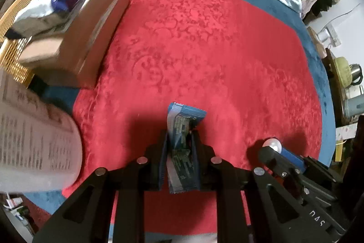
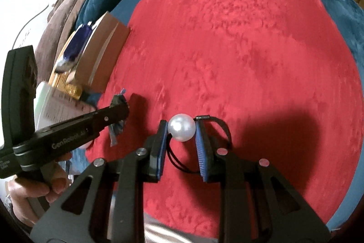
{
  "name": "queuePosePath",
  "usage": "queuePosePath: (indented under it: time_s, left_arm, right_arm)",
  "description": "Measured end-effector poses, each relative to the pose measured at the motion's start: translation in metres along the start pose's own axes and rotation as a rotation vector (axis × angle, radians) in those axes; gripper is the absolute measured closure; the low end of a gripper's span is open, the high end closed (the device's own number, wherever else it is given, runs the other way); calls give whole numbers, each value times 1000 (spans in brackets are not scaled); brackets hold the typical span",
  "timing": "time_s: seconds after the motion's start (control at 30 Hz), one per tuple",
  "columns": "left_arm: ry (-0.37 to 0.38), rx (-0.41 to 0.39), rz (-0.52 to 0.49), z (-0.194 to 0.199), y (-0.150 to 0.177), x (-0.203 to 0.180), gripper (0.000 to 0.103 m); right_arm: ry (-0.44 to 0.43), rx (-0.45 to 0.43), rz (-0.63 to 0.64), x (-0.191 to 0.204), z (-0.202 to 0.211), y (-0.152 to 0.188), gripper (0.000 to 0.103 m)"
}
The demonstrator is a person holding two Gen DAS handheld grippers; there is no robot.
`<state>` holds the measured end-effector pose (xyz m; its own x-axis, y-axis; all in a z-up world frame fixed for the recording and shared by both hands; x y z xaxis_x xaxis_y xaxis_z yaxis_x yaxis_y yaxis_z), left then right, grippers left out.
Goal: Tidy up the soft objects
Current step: 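Carry the blue packet and pearl hair tie in both tools over the orange basket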
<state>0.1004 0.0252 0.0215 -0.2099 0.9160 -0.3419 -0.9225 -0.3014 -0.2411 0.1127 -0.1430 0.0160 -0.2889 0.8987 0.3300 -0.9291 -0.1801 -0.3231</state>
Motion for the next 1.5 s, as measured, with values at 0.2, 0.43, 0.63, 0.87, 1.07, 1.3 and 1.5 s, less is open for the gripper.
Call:
queuePosePath:
  time_s: [0.2,0.43,0.63,0.87,1.07,1.3,1.5]
  left_arm:
    - [-21,9,-31,7,15,-2,84]
    - [-24,19,-48,15,30,0,84]
    - [-23,20,-55,23,37,0,84]
    - [-16,2,-57,34,41,-1,84]
    - [-3,-22,-56,47,41,-1,84]
    - [20,-62,-51,67,37,2,84]
    - [43,-107,-38,89,31,10,84]
  right_arm:
    - [11,4,12,9,6,14,78]
    - [13,1,21,18,13,25,78]
    - [11,-6,36,28,16,31,78]
    - [17,-21,43,36,24,35,78]
    - [22,-37,54,43,32,35,78]
    - [29,-66,78,60,44,30,78]
    - [31,-96,102,76,54,22,78]
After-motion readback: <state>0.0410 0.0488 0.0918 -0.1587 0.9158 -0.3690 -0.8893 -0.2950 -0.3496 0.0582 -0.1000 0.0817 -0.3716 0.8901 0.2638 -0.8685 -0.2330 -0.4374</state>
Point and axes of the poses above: each gripper's, at about its wrist camera, not at the fingertips, and z roughly against the way its jaws point, x to its left, y to its underside, the point moved 3 cm from there along -z, roughly the way its jaws point, and after that the axes turned 9 degrees about y, right-handed, at the moved point
